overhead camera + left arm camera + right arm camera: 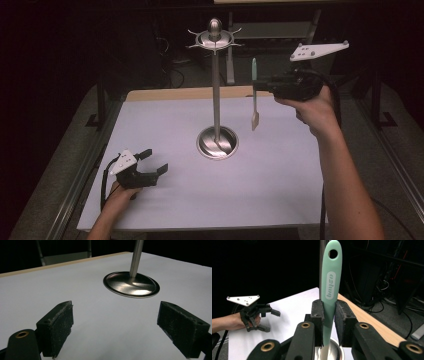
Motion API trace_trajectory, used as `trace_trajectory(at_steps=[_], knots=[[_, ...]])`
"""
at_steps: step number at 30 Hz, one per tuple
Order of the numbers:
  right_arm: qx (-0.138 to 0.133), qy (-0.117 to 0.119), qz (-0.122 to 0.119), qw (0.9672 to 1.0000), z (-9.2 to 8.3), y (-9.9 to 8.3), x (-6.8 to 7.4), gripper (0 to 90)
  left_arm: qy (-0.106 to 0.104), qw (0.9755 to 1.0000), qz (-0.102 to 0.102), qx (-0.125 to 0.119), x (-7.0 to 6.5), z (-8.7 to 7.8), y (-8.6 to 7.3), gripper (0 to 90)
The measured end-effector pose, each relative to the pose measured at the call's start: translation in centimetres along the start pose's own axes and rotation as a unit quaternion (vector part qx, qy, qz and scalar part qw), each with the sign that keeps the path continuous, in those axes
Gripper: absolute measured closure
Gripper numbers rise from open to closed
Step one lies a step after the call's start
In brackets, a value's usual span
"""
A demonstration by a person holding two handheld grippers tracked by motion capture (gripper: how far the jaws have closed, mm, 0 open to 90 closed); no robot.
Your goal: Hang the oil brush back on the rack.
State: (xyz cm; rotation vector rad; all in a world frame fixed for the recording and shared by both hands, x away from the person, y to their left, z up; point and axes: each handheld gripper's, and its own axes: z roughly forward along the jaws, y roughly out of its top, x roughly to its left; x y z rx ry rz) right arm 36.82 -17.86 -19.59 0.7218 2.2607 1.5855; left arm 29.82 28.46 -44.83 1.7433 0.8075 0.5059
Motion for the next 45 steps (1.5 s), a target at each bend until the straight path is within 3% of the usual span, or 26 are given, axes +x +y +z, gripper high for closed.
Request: trace_trajectory(at_steps=[14, 45], knots=[[-0.011, 0.013, -0.009, 0.9998, 0.3, 2.7, -0.4, 77.4, 0.000, 1.0000, 0.000, 0.002, 0.0, 0.0, 0.0, 13.0], [-0.001, 0.014, -0.015, 0.9998, 2.0, 3.8, -0.4, 77.4, -0.001, 1.0000, 0.004, 0.001, 0.0, -0.1, 0.0, 13.0]])
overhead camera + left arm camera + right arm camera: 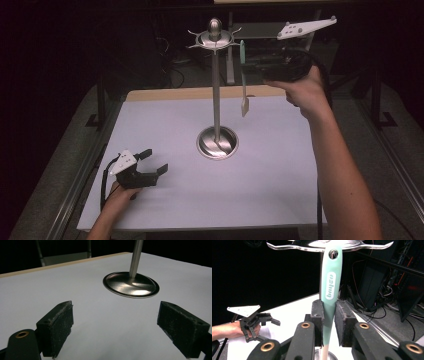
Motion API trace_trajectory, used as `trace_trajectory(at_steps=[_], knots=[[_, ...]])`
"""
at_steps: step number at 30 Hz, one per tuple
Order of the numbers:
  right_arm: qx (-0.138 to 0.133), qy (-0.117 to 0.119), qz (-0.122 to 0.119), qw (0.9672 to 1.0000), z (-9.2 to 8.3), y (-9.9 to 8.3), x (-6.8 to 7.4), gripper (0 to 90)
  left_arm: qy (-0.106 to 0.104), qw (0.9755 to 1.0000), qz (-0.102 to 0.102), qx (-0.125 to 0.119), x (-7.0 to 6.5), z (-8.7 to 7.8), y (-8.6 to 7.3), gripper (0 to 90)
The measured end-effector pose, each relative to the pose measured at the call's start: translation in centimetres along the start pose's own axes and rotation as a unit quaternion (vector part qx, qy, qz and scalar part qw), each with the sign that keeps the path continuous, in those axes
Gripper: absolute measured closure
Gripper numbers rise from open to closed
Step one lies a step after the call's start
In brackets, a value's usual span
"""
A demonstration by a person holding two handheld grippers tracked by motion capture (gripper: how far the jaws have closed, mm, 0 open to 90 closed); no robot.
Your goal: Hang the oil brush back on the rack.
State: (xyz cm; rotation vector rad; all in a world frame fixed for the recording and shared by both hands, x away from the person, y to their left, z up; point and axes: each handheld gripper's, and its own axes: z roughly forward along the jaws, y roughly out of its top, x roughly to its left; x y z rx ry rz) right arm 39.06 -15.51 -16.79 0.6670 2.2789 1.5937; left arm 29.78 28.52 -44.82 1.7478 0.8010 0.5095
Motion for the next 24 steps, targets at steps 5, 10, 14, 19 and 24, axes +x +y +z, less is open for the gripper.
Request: trace_trajectory(at_steps=[5, 10, 14, 19, 24], knots=[[0.006, 0.001, -0.001, 1.0000, 0.7, 0.1, 0.1, 77.4, 0.000, 1.0000, 0.002, 0.001, 0.0, 0.0, 0.0, 13.0], [0.003, 0.003, 0.001, 1.0000, 1.2, -0.1, 0.2, 76.2, 0.000, 1.0000, 0.002, 0.001, 0.0, 0.0, 0.0, 13.0], [0.002, 0.001, -0.001, 1.0000, 1.3, -0.5, 0.2, 71.5, 0.000, 1.0000, -0.001, 0.002, 0.1, 0.0, 0.0, 13.0], [0.005, 0.001, 0.000, 1.0000, 1.0, -1.3, 0.5, 64.3, 0.000, 1.0000, 0.001, 0.000, 0.0, 0.0, 0.0, 13.0], [0.009, -0.006, 0.001, 0.9999, 0.6, -2.4, 0.8, 55.0, 0.001, 1.0000, -0.002, -0.001, 0.0, 0.0, 0.0, 13.0]])
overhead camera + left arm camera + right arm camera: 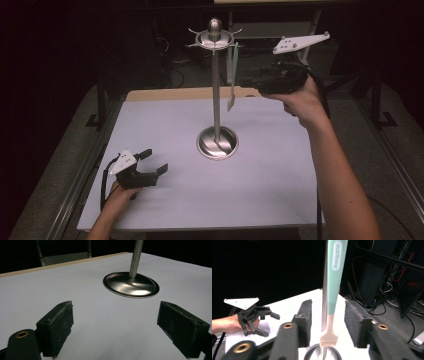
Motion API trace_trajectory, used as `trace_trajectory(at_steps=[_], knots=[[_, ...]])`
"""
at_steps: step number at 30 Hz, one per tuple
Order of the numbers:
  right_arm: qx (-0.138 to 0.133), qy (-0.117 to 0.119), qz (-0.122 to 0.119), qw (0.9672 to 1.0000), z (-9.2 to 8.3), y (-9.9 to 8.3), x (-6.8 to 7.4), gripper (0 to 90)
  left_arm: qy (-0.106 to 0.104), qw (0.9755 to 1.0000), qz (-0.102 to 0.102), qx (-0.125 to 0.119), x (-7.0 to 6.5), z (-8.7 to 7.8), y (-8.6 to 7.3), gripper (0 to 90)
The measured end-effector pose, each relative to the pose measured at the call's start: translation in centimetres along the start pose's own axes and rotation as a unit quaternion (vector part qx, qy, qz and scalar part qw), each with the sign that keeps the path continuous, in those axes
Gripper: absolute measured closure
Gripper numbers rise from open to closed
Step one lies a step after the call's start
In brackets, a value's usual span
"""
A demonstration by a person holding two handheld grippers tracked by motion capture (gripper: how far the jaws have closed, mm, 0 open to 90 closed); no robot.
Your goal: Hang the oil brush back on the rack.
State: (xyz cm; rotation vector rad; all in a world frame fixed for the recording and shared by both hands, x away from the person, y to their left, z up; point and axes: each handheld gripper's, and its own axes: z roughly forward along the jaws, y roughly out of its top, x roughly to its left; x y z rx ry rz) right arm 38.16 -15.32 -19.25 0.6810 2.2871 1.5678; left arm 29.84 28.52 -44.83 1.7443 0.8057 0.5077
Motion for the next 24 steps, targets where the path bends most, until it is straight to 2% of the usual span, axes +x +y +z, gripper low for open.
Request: trace_trajectory(at_steps=[8, 10, 11, 17, 24], knots=[[-0.002, -0.022, 0.007, 0.9997, -0.8, -2.5, 0.1, 40.5, 0.000, 1.0000, -0.002, 0.000, 0.0, 0.0, 0.0, 13.0], [-0.002, -0.023, 0.007, 0.9997, -0.9, -2.7, 0.1, 39.7, 0.000, 1.0000, -0.002, 0.000, 0.0, 0.0, 0.0, 13.0], [-0.001, -0.027, 0.012, 0.9996, -1.1, -3.6, 0.0, 38.6, 0.000, 1.0000, -0.003, 0.000, 0.0, 0.0, 0.0, 13.0], [0.000, -0.035, 0.022, 0.9992, -1.5, -5.6, -0.4, 36.7, 0.001, 1.0000, -0.002, -0.001, 0.1, 0.0, 0.0, 13.0], [0.004, -0.046, 0.041, 0.9981, -2.1, -9.0, -0.9, 33.9, 0.002, 1.0000, -0.005, -0.002, 0.1, 0.1, 0.0, 13.0]])
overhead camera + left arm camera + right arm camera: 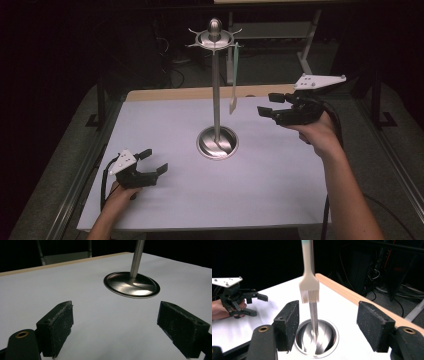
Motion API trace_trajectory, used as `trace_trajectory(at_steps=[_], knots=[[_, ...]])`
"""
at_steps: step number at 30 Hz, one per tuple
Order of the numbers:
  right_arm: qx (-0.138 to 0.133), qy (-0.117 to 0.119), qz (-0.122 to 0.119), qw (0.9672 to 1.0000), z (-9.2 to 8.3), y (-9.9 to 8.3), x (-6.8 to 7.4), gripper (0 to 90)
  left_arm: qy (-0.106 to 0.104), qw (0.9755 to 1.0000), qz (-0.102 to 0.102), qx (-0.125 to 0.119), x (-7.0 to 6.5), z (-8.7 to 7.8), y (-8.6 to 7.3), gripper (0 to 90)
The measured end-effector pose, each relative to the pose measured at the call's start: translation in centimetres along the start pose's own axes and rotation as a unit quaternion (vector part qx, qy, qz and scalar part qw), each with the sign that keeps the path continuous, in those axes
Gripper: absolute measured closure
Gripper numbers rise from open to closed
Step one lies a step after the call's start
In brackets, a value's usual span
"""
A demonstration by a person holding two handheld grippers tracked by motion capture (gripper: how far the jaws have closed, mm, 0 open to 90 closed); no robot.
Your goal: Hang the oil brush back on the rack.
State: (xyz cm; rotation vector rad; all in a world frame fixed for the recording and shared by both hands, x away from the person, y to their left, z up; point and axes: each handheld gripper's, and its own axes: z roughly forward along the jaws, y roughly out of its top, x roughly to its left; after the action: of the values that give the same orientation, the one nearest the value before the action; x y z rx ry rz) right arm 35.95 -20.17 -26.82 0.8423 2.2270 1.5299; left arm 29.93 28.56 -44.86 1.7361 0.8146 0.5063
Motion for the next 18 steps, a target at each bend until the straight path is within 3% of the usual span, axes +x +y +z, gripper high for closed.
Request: trace_trajectory(at_steps=[12, 18], knots=[[0.011, -0.017, 0.034, 0.9992, -0.1, -5.8, -0.7, 30.1, 0.000, 1.0000, -0.003, -0.001, 0.0, 0.0, 0.0, 13.0], [0.021, -0.040, 0.050, 0.9977, -0.6, -9.6, -0.9, 29.9, 0.000, 1.0000, 0.004, 0.005, 0.0, -0.1, 0.0, 13.1]])
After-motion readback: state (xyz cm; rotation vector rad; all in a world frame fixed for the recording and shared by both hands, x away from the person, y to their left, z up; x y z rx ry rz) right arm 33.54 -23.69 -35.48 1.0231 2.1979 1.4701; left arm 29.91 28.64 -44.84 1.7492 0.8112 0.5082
